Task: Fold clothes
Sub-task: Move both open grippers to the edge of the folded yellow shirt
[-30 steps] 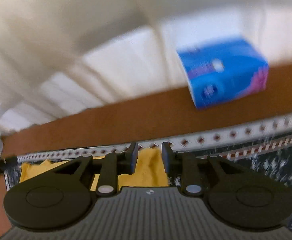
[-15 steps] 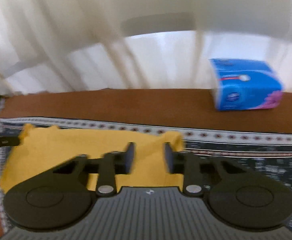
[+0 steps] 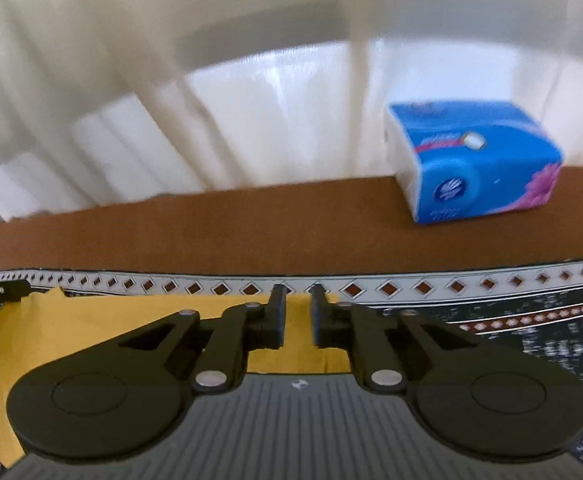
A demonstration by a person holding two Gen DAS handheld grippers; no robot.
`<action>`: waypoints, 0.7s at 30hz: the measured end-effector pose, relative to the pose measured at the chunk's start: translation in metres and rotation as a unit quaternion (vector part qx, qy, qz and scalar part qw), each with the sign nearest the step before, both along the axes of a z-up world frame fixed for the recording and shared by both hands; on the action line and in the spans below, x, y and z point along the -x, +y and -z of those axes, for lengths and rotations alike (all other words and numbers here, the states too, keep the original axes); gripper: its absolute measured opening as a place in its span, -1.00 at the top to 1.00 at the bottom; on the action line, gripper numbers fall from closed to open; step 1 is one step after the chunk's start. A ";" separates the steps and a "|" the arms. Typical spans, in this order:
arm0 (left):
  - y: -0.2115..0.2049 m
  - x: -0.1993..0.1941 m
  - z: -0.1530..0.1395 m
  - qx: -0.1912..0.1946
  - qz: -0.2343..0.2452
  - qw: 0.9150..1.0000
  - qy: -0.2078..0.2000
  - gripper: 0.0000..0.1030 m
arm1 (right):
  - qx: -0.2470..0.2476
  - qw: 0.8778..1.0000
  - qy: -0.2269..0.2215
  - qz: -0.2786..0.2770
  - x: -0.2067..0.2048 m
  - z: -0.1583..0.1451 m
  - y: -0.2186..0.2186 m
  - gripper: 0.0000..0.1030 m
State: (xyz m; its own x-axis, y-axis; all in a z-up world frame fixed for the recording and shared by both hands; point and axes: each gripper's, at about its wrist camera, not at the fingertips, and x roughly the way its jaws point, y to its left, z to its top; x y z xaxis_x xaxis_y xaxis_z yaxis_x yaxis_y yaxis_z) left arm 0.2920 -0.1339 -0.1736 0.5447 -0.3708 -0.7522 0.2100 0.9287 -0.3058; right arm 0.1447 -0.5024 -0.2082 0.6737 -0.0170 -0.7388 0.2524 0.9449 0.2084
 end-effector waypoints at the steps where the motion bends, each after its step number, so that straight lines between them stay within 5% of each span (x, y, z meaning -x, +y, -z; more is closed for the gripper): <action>1: 0.006 0.008 -0.007 0.003 -0.001 1.000 -0.007 -0.15 | -0.008 1.000 -0.007 0.000 0.006 -0.007 0.000 0.65; 6: 0.023 0.075 -0.028 -0.011 0.057 0.998 -0.037 -0.23 | -0.021 0.998 -0.032 -0.044 0.062 -0.037 0.029 0.65; 13: 0.015 0.147 0.004 -0.094 0.094 0.990 -0.037 -0.25 | 0.096 0.991 0.022 -0.096 0.124 -0.011 0.092 0.64; 16: 0.019 0.162 0.021 -0.105 0.082 0.991 -0.031 -0.26 | 0.070 0.996 0.016 -0.058 0.144 0.001 0.090 0.47; 19: 0.028 0.165 0.011 -0.093 0.071 0.993 -0.027 -0.33 | 0.050 0.998 0.021 -0.023 0.154 0.001 0.085 0.07; 21: 0.034 0.167 0.005 -0.085 0.064 0.994 -0.024 -0.33 | 0.036 0.999 0.024 -0.012 0.161 -0.001 0.080 0.02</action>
State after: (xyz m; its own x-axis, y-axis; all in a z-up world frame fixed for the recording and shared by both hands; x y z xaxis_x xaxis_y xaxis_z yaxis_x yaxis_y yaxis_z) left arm 0.1248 -0.0995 -0.1788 0.5372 -0.3084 -0.7850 0.3403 0.9309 -0.1328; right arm -0.0166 -0.4226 -0.2069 0.6379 -0.0546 -0.7682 0.2373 0.9629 0.1286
